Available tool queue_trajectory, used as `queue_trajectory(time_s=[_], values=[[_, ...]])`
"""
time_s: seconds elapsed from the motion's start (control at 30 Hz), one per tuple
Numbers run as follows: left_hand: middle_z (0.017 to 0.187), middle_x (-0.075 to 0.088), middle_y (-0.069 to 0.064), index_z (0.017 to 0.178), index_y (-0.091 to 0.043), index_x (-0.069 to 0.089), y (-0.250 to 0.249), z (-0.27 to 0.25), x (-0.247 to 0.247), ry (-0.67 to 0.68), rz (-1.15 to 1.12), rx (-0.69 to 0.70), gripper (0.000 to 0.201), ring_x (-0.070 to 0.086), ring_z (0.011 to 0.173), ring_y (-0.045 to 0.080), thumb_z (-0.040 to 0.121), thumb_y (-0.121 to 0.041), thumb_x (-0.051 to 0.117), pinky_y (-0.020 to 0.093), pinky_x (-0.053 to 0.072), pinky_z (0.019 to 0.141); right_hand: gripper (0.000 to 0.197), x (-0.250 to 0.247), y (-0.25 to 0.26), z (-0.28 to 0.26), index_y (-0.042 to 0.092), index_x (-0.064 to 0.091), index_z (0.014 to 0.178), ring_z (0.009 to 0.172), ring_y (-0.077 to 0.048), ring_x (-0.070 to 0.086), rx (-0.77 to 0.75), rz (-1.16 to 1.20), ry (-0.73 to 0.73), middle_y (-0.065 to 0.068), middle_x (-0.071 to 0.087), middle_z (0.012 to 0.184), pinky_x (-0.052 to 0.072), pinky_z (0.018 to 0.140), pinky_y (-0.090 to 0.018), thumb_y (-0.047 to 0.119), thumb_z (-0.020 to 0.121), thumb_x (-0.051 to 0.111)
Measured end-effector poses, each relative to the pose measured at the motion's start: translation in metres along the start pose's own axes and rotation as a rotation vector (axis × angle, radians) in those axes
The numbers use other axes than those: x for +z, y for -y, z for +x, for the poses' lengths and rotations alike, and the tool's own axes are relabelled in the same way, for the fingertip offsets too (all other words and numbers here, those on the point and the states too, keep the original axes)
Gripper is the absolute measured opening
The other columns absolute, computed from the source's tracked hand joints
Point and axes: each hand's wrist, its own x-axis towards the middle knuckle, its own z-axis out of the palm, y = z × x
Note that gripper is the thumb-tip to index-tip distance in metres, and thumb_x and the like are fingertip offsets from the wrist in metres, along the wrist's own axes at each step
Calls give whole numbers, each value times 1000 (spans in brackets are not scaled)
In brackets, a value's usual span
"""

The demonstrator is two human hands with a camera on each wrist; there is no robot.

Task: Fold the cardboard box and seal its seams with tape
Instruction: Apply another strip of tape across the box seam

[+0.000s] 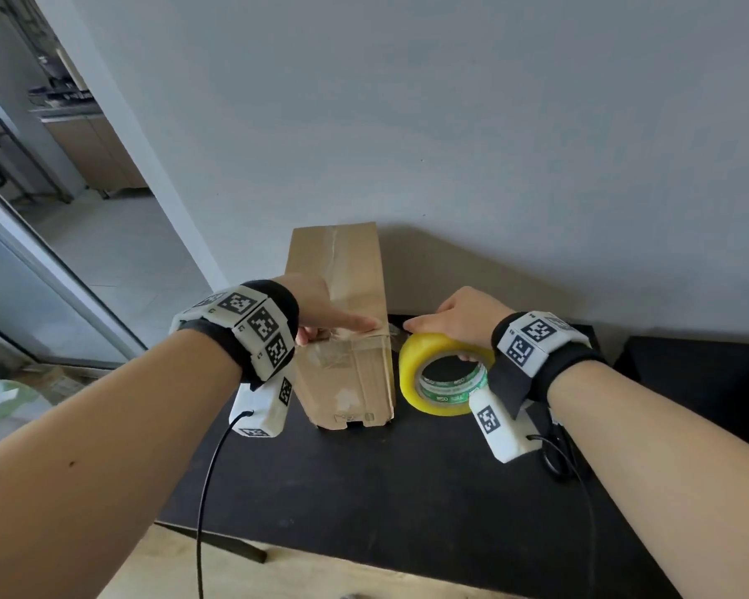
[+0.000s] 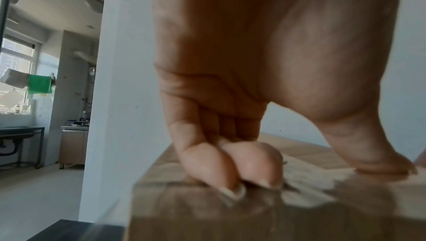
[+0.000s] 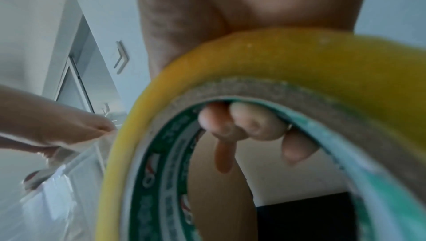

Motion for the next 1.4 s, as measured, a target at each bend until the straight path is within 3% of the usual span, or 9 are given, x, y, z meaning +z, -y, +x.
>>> queue_trajectory(time_s=[0.23,0.33,0.47,0.7,0.9,1.07,1.17,1.27,1.4], values=[[48,52,0,55,-13,48,-3,2,-8,96,16,22,66,45,42,14,62,-77,61,23,42,58,58,1,-9,6,16,56,61,61,-19,60,-64,-211,-76,-1,59,57,40,55,-26,72,77,51],[58,61,1,67,-12,53,-19,3,-9,-22,36,151,49,56,50,11,74,-58,67,21,46,57,57,3,-16,10,17,54,58,63,-19,57,-57,-249,-89,0,57,59,37,54,-25,69,81,48],[64,61,5,69,-11,53,-45,5,-5,90,-186,206,31,60,55,13,81,-31,73,18,57,59,53,2,-36,13,17,54,59,70,-24,57,-9,-223,-78,-1,54,61,34,55,-26,61,88,45],[62,60,8,71,-4,56,-53,8,-9,113,-47,70,61,59,55,19,69,-64,68,26,57,64,50,6,-41,23,16,59,67,77,-27,59,-54,-90,-60,-2,54,63,42,70,-32,55,93,40],[46,48,6,54,-6,50,-61,9,-3,92,11,29,48,47,41,19,77,-43,68,26,47,57,51,17,-35,32,19,48,57,72,-26,56,-75,-64,-58,-2,52,62,38,65,-30,52,96,37],[46,53,4,52,-8,53,-65,7,-2,66,117,12,48,49,45,19,73,-50,63,25,47,64,51,22,-30,37,18,48,60,73,-26,55,-68,-71,-35,-3,51,65,36,62,-30,51,96,36],[47,51,4,50,-8,52,-66,4,0,47,187,10,57,46,45,18,73,-58,65,23,42,59,51,23,-27,38,14,58,70,77,-27,59,-48,-75,-31,-4,55,69,40,67,-31,52,96,36],[49,48,5,51,-7,49,-67,3,1,32,194,0,54,43,46,19,75,-52,65,25,39,61,54,22,-24,35,10,69,89,83,-28,61,-54,-81,-41,-8,63,81,46,73,-33,52,95,35],[53,47,6,54,-7,48,-69,3,3,0,193,-5,50,42,49,19,76,-49,65,28,40,65,57,18,-22,32,12,72,92,86,-26,63,-64,-57,-54,-10,68,87,49,81,-35,57,93,37]])
